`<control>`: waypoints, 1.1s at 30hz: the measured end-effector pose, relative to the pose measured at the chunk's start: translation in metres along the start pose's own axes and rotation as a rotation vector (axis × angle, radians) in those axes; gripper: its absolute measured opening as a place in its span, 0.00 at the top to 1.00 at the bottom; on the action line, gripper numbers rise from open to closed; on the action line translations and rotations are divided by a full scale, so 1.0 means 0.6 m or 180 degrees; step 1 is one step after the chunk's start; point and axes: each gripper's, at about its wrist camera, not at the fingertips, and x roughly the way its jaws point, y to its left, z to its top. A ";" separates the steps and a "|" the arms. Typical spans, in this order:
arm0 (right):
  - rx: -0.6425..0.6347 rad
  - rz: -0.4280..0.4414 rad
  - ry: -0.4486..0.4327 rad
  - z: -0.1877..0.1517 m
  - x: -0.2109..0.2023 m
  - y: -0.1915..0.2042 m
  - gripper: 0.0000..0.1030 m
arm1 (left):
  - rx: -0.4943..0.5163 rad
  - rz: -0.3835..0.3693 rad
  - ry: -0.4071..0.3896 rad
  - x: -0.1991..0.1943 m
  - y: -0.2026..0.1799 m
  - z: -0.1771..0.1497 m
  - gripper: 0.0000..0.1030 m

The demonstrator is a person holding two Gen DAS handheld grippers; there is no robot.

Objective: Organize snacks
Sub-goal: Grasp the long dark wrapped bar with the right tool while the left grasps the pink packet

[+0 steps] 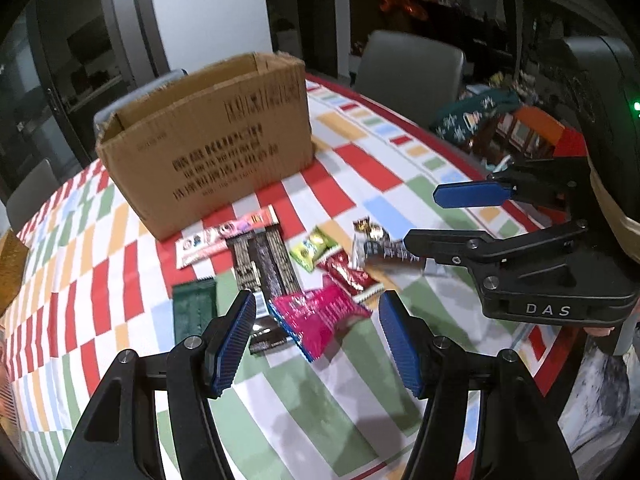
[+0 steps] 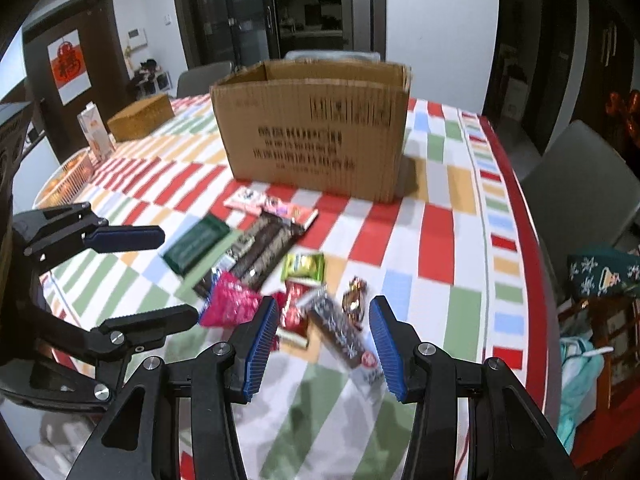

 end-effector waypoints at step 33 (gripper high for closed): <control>0.0016 -0.0027 0.0708 -0.027 0.128 -0.031 0.53 | 0.0802 -0.0177 0.0709 0.145 -0.017 0.013 0.44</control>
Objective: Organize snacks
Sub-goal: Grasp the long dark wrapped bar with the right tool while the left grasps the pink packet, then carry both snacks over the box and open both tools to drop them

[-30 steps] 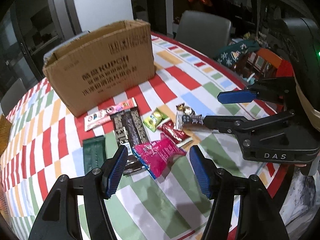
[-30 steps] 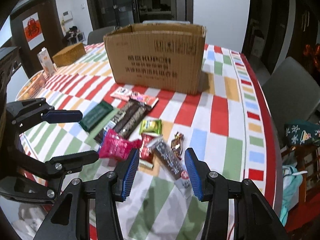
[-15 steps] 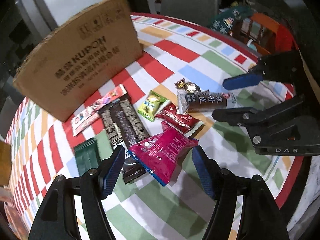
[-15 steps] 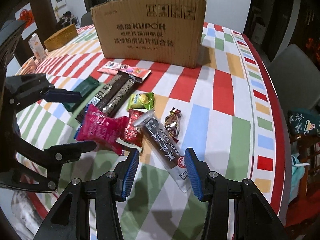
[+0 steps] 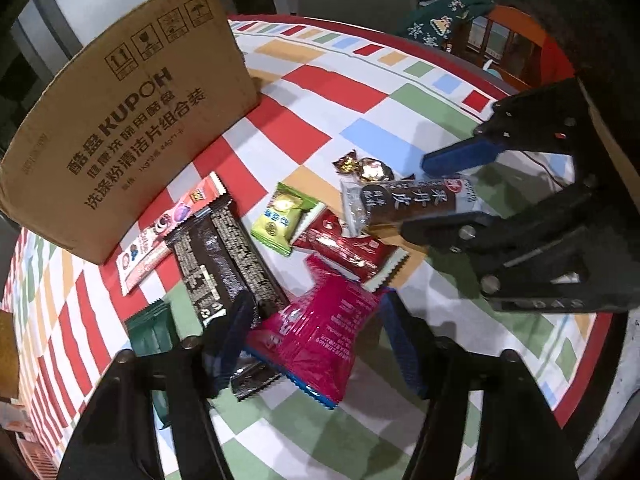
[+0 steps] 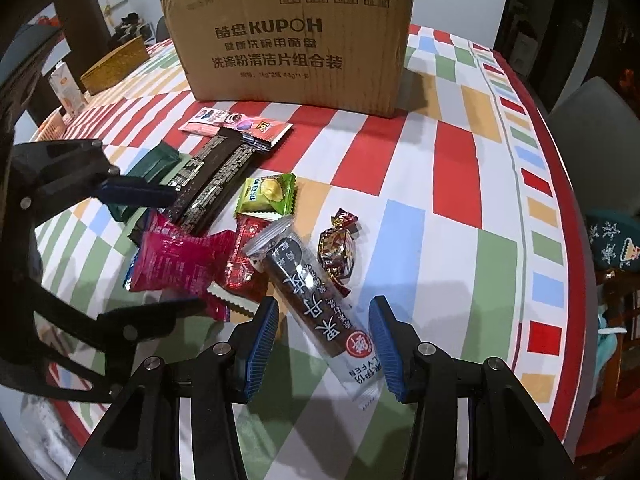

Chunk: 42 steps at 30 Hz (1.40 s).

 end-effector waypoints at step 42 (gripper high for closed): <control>0.0132 0.0239 0.0039 0.010 0.012 0.022 0.79 | -0.1368 -0.0247 -0.0555 -0.062 0.028 -0.069 0.68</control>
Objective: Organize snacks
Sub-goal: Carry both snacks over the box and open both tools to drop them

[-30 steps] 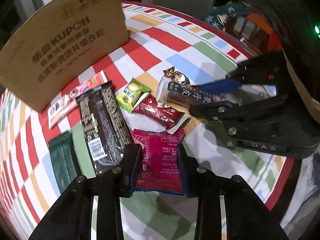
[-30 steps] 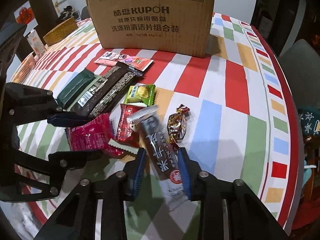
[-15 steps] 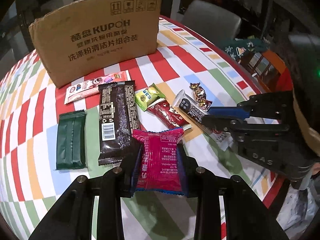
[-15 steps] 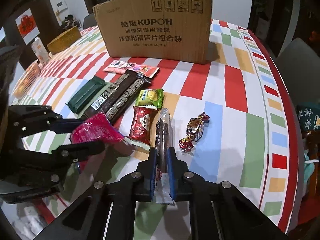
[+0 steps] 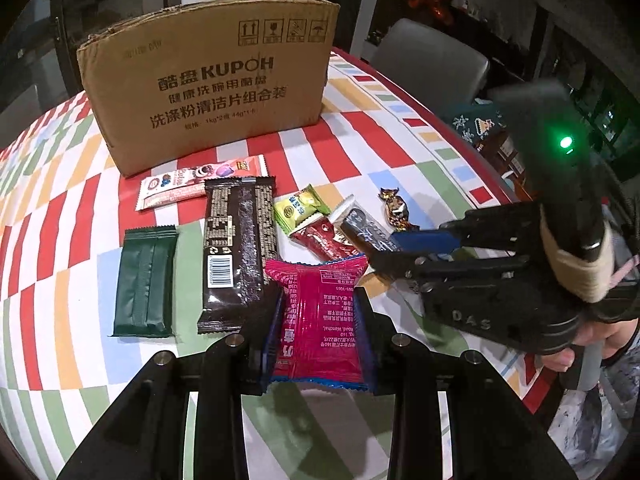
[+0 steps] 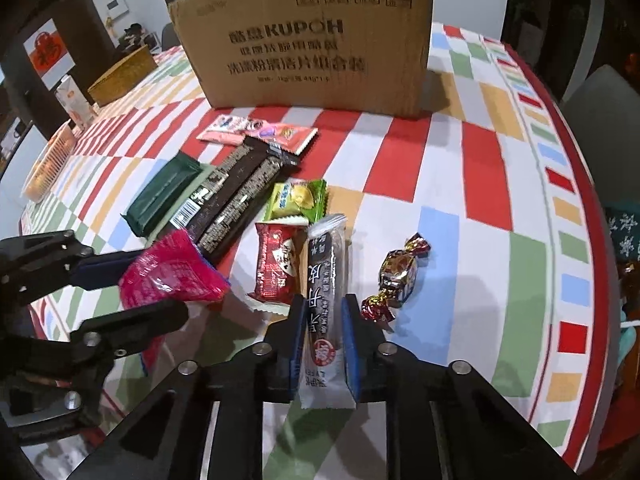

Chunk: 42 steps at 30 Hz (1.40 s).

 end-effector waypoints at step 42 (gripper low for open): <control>0.0060 0.0033 -0.1495 0.169 -0.241 0.049 0.84 | -0.0021 0.0495 -0.1300 -0.213 0.058 0.187 0.68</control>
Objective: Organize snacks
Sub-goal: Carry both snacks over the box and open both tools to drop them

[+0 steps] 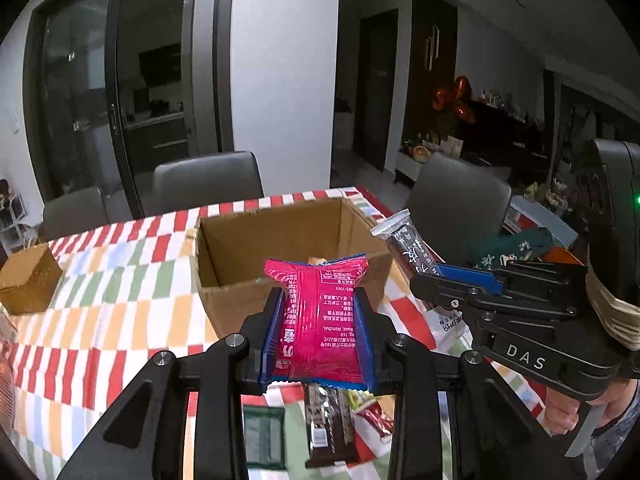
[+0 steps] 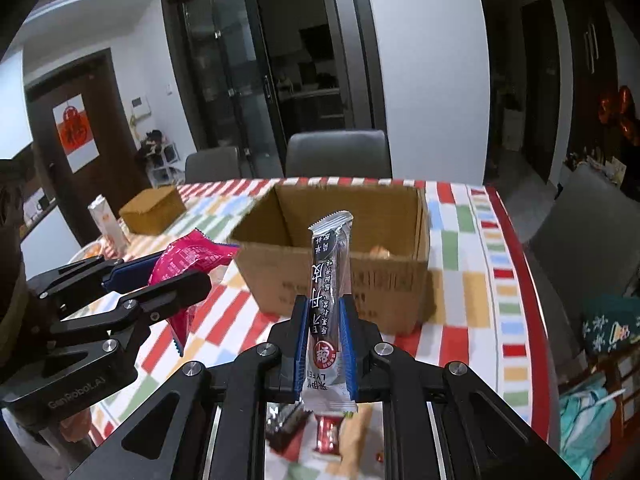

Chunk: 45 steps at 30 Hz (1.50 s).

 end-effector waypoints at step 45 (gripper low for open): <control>-0.0090 -0.0211 0.0094 0.090 0.101 -0.006 0.71 | -0.0139 0.0373 0.0198 0.077 0.074 0.048 0.52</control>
